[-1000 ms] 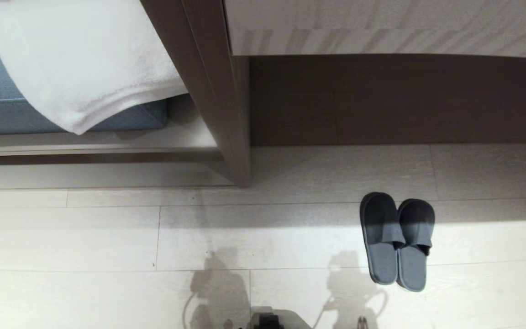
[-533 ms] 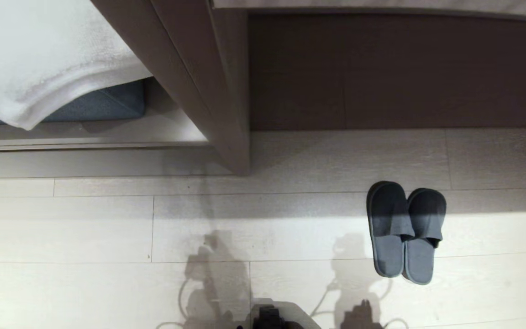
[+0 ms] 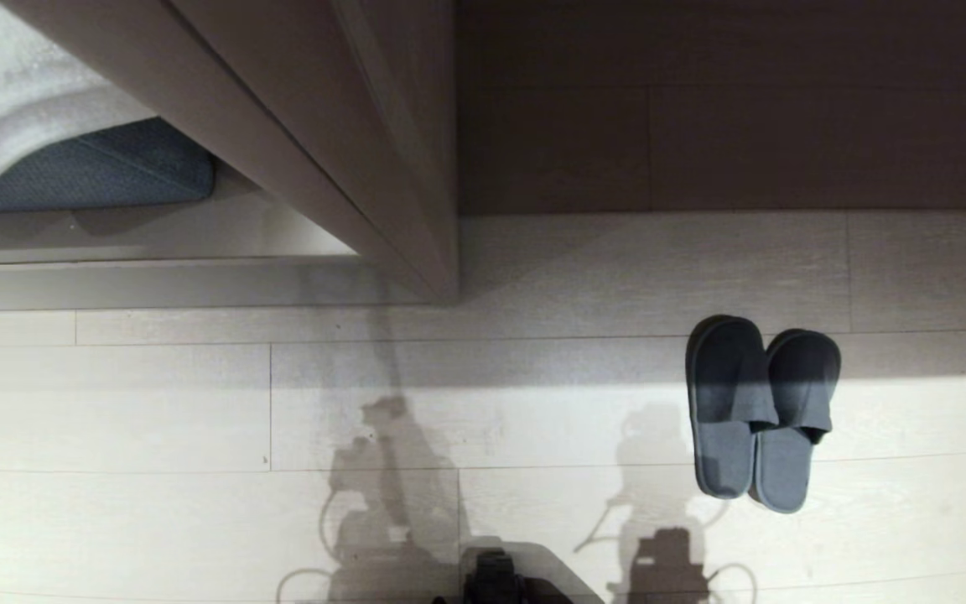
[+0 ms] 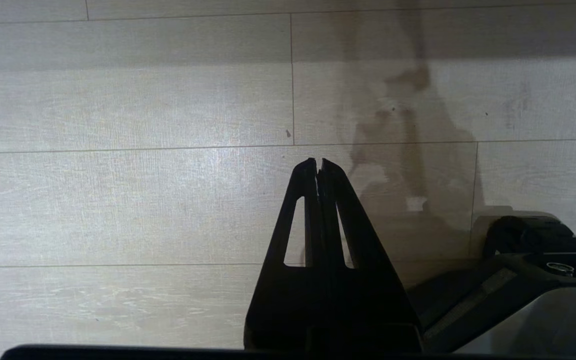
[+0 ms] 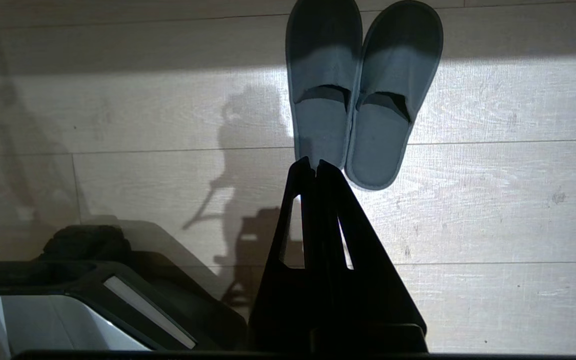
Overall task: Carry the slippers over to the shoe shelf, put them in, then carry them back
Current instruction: Pick up the slippers on the floor
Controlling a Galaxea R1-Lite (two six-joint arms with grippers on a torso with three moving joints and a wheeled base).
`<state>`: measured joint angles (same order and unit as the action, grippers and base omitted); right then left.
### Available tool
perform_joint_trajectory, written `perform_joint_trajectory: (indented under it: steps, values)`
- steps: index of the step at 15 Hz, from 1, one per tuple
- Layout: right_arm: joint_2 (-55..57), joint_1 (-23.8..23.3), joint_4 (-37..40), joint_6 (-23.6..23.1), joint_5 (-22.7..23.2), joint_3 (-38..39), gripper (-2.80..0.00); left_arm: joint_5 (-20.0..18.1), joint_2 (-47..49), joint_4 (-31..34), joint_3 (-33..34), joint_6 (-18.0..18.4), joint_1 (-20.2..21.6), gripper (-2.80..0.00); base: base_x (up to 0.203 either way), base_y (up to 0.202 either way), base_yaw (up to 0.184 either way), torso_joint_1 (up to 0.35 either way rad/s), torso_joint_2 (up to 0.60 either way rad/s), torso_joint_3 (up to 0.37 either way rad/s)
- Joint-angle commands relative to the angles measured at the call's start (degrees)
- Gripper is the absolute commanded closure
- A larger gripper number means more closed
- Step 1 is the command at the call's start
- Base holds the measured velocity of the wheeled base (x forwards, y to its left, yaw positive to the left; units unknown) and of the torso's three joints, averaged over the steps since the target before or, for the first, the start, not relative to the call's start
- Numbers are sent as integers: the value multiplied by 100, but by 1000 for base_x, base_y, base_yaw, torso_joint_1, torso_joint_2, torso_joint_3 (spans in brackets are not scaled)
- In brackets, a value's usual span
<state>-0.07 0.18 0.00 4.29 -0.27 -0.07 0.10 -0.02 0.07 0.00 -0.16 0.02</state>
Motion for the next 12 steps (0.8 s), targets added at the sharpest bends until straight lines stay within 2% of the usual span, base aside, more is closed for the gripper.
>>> perform_joint_trajectory:
  steps: [1,4,6,9,12]
  values:
    - [-1,-1,0,2,0,-1,0,8,2,1,0,-2,-2,0,0,0,0,11,3,-27]
    - [4,-1,14,-20,16,-96,0,7,2,1,0,-2,-2,0,0,0,0,0,0,0]
    - [316,4,166,40,7,-601,0,8,2,1,0,-2,-1,0,0,0,0,0,0,0]
    - [1910,-2,259,100,-119,-1204,0,7,2,1,0,-2,6,0,0,0,0,0,0,0]
    - [3797,-25,9,51,-337,-1491,0,-1,2,2,0,25,-2,0,0,0,0,0,0,0]
